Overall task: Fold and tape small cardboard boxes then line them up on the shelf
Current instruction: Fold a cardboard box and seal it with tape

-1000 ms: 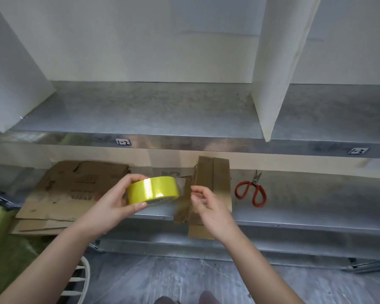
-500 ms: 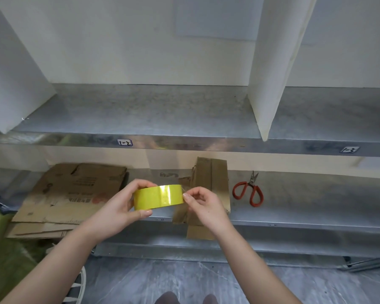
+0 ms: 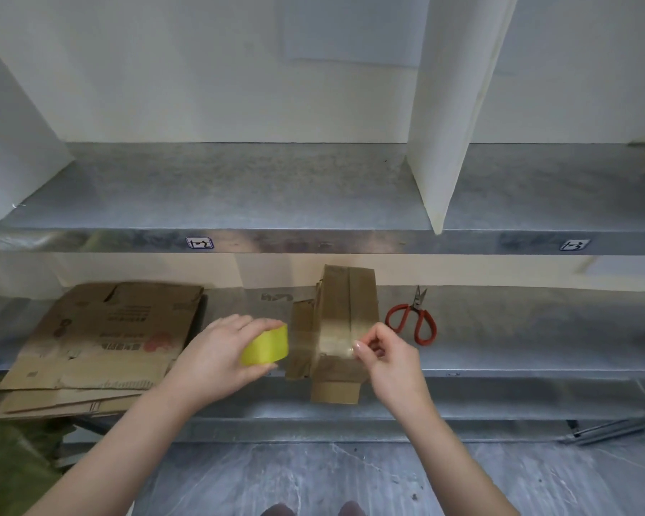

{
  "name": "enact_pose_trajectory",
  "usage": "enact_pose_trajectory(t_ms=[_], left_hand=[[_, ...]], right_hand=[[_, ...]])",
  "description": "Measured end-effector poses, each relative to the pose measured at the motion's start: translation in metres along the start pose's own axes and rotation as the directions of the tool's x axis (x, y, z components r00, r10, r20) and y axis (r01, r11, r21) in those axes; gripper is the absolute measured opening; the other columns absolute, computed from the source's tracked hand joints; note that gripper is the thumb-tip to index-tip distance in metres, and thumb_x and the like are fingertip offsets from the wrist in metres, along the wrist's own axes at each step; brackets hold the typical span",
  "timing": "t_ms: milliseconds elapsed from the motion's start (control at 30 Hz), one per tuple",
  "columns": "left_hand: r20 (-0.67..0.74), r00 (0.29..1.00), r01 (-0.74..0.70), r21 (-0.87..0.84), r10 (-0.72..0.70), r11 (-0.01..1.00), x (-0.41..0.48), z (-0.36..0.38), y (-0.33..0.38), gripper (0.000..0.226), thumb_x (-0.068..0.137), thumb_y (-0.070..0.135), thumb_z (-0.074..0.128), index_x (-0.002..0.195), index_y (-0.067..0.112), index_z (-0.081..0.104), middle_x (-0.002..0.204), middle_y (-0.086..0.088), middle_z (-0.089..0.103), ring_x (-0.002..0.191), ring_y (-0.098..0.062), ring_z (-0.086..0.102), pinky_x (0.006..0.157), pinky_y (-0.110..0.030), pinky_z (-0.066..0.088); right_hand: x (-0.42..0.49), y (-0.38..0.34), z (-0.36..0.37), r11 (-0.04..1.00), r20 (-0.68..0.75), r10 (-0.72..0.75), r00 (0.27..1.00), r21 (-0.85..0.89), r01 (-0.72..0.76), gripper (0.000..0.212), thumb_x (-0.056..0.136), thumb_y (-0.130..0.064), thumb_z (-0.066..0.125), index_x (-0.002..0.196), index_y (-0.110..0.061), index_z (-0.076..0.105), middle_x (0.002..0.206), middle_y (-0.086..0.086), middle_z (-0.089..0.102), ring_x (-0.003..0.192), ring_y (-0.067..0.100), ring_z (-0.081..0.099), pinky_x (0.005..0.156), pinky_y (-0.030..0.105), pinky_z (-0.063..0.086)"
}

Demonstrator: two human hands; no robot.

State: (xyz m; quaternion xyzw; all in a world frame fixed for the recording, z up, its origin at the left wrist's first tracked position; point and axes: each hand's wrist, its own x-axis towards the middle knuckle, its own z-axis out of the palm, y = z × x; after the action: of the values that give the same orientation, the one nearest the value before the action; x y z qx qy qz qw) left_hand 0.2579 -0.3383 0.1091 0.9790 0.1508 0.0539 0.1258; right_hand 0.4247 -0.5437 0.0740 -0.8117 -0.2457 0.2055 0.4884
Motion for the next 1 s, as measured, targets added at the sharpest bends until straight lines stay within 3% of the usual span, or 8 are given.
enact_pose_trajectory(t_ms=[100,233,300,533,633,800,1000], left_hand=[[0.023,1.000,-0.006,-0.075,0.008,0.997,0.009,0.009,0.012,0.055,0.074,0.058,0.073,0.112,0.030,0.046,0.107,0.010,0.060,0.100,-0.013,0.055,0.080,-0.027,0.041],[0.166,0.986,0.027,-0.261,0.017,0.965,0.014,0.020,0.016,0.050,0.074,0.050,0.077,0.113,0.035,0.050,0.115,0.019,0.057,0.107,-0.002,0.052,0.090,-0.023,0.041],[0.171,0.985,0.039,-0.293,0.012,0.955,0.015,0.024,0.018,0.048,0.074,0.050,0.077,0.113,0.038,0.052,0.113,0.021,0.059,0.106,-0.001,0.054,0.090,-0.024,0.043],[0.128,0.989,0.089,-0.092,-0.077,0.992,0.037,0.036,0.037,0.060,0.074,0.053,0.076,0.126,0.033,0.054,0.120,0.010,0.057,0.112,-0.013,0.054,0.088,-0.026,0.043],[0.148,0.984,0.108,-0.049,-0.100,0.993,0.045,0.040,0.043,0.063,0.073,0.054,0.076,0.127,0.031,0.055,0.120,0.010,0.045,0.107,-0.015,0.056,0.086,-0.027,0.046],[0.177,0.976,0.134,-0.039,-0.125,0.990,0.052,0.046,0.042,0.062,0.072,0.053,0.077,0.126,0.029,0.058,0.120,0.010,0.044,0.105,-0.016,0.058,0.089,-0.029,0.045],[0.200,0.972,0.131,-0.010,-0.126,0.991,0.059,0.049,0.039,0.063,0.074,0.051,0.075,0.129,0.029,0.055,0.122,0.010,0.048,0.109,-0.016,0.057,0.089,-0.030,0.046]], right_hand=[[0.001,0.009,-0.017,0.994,-0.022,0.091,0.996,0.056,-0.090,0.017,0.091,-0.017,0.066,0.076,-0.018,0.058,0.071,-0.004,0.068,0.068,0.006,0.064,0.070,0.025,0.055],[0.001,0.017,-0.033,0.978,0.010,0.158,0.987,0.137,-0.158,0.016,0.093,-0.012,0.063,0.078,-0.011,0.058,0.069,0.000,0.068,0.064,0.004,0.065,0.063,0.016,0.051],[-0.001,0.020,-0.038,0.975,0.016,0.167,0.986,0.148,-0.167,0.016,0.093,-0.012,0.063,0.078,-0.010,0.058,0.072,0.003,0.069,0.066,0.005,0.066,0.061,0.014,0.051],[0.006,0.042,-0.040,0.951,-0.039,0.254,0.966,0.190,-0.243,0.016,0.094,-0.010,0.062,0.079,-0.007,0.058,0.076,0.010,0.067,0.073,0.015,0.067,0.064,0.017,0.053],[0.018,0.053,-0.036,0.923,-0.013,0.321,0.947,0.227,-0.310,0.016,0.094,-0.009,0.061,0.080,-0.004,0.057,0.077,0.009,0.066,0.076,0.019,0.065,0.067,0.021,0.055],[0.033,0.067,-0.027,0.893,0.039,0.382,0.923,0.241,-0.380,0.014,0.095,-0.008,0.061,0.081,-0.004,0.058,0.079,0.010,0.066,0.078,0.021,0.065,0.073,0.028,0.059],[0.043,0.075,-0.021,0.769,0.149,0.442,0.885,0.445,-0.459,0.016,0.096,-0.004,0.057,0.080,-0.004,0.055,0.074,0.009,0.061,0.071,0.017,0.063,0.062,0.023,0.057]])
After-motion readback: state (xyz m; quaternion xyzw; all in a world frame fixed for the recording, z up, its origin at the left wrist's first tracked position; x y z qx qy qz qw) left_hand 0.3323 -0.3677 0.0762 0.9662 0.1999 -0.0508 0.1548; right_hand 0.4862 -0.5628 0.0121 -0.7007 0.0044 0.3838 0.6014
